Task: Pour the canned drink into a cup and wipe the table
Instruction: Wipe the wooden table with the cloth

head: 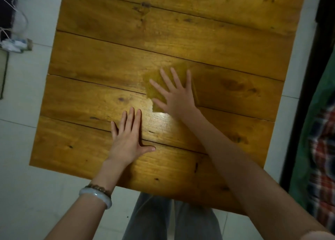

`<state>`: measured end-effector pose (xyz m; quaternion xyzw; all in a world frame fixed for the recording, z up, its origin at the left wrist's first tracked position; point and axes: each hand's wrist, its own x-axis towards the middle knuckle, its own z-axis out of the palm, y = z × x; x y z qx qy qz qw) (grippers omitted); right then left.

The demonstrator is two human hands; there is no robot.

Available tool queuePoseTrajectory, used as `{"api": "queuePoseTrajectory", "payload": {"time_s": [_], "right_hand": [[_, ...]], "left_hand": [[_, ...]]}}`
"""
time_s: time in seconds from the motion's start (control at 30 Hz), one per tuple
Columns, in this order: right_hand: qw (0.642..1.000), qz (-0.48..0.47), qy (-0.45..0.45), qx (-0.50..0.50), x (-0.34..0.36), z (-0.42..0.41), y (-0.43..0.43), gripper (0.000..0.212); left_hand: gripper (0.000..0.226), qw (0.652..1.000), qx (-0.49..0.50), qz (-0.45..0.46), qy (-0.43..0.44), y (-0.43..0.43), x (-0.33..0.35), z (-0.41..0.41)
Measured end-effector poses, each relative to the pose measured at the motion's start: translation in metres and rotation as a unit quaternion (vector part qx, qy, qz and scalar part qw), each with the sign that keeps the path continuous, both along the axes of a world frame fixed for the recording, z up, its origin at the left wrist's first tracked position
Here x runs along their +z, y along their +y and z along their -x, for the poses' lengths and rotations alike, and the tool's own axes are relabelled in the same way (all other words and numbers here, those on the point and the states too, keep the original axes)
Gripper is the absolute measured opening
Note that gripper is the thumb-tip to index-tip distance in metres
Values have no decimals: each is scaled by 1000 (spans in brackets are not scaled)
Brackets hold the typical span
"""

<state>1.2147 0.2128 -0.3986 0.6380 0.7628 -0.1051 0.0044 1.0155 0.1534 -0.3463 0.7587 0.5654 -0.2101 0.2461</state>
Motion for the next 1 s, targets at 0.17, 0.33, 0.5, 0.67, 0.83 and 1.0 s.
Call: {"api": "queuePoseTrajectory", "payload": {"time_s": [0.17, 0.33, 0.5, 0.67, 0.83, 1.0], "right_hand": [[1000, -11, -10, 4, -3, -3, 25, 61], [1000, -3, -14, 5, 5, -53, -98, 62], [997, 74, -33, 9, 10, -97, -203, 60], [999, 24, -25, -18, 9, -84, -142, 63], [999, -24, -32, -24, -2, -57, -15, 62], [998, -56, -16, -22, -8, -53, 29, 60]], "left_hand": [[134, 999, 27, -8, -26, 7, 5, -11], [135, 999, 25, 0, -47, 16, 6, -29], [135, 999, 19, 18, -28, 12, -2, -42], [139, 999, 29, 31, -34, 12, -4, -43], [140, 998, 30, 40, -31, 13, -2, -45], [139, 998, 35, 40, -17, 12, -1, -48]]}}
